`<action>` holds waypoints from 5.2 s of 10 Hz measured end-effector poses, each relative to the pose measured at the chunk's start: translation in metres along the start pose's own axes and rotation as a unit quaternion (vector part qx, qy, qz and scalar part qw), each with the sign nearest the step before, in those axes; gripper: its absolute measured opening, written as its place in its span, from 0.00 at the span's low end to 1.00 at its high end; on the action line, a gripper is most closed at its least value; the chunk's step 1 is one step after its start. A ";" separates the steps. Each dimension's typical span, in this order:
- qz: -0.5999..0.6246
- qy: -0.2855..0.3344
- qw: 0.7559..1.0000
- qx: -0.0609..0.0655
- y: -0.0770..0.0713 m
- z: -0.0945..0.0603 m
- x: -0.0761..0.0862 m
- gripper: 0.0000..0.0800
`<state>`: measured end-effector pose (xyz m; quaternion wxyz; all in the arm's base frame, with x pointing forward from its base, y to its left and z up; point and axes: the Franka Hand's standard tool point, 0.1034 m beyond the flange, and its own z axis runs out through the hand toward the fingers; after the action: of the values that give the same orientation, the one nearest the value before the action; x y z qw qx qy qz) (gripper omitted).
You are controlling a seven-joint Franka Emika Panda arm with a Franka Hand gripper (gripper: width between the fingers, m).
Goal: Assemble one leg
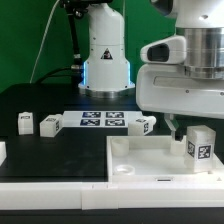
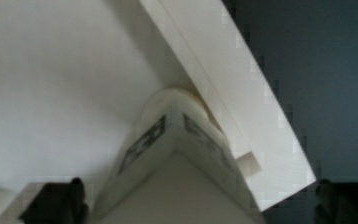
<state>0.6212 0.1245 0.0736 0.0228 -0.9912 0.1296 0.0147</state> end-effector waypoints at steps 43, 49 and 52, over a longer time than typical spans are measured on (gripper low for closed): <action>-0.173 -0.001 0.985 0.005 0.002 0.001 0.000 0.66; 0.043 -0.001 0.999 0.002 0.004 0.001 0.000 0.36; 0.229 0.003 0.973 0.009 0.005 0.001 0.003 0.36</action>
Offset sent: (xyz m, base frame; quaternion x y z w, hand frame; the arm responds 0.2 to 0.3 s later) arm 0.0000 0.0073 0.0052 -0.0072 -0.0001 -0.2054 0.9786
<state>0.6227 0.1191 0.0720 0.0272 -0.9349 0.3536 0.0153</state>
